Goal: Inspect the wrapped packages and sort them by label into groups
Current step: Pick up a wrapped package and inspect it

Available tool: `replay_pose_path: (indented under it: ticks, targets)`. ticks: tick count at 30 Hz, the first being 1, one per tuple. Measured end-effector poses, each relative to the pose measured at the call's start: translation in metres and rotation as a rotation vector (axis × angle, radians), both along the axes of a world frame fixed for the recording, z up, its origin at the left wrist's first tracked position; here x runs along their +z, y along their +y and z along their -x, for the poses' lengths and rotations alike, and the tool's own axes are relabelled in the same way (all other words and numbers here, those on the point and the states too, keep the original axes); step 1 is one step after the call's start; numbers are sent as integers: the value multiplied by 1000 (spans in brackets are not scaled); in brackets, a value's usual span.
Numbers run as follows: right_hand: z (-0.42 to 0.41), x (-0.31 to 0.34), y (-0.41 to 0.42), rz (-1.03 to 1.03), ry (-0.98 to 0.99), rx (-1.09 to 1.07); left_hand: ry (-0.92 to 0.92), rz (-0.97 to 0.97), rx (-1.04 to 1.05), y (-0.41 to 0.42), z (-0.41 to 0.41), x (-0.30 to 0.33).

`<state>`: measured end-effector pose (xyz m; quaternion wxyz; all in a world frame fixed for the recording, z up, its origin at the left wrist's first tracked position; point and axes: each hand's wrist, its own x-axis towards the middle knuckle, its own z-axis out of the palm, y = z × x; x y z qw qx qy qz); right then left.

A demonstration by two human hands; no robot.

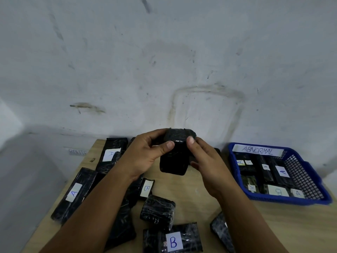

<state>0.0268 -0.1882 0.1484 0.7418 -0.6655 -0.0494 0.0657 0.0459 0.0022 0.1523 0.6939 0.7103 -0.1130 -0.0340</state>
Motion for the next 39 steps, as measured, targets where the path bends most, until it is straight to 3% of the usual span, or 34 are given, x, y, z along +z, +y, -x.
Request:
replay_pose_path:
  ticks: [6, 15, 20, 23, 26, 33, 36, 39]
  targets:
    - [-5, -4, 5, 1, -9, -130, -69, -70, 8, -1, 0, -4]
    - [-5, -7, 5, -22, -48, -155, -118, -50, 22, -5, 1, -3]
    - [-4, -15, -5, 22, -103, -8, -57, 261, 47, -7, -2, -4]
    - [-4, -21, -7, 102, -135, -47, 28, 376, 23, -10, -2, -3]
    - [-4, -25, -8, 146, -160, -152, 37, 218, 145, -12, -3, -1]
    - [-2, -36, -10, 520, -266, -210, 79, -232, 292, -13, -10, -6]
    - [5, -41, -12, 679, -296, -272, 113, -252, 418, -22, -14, -12]
    - [10, -50, -17, 783, -328, -270, 256, -221, 434, -29, -19, -25]
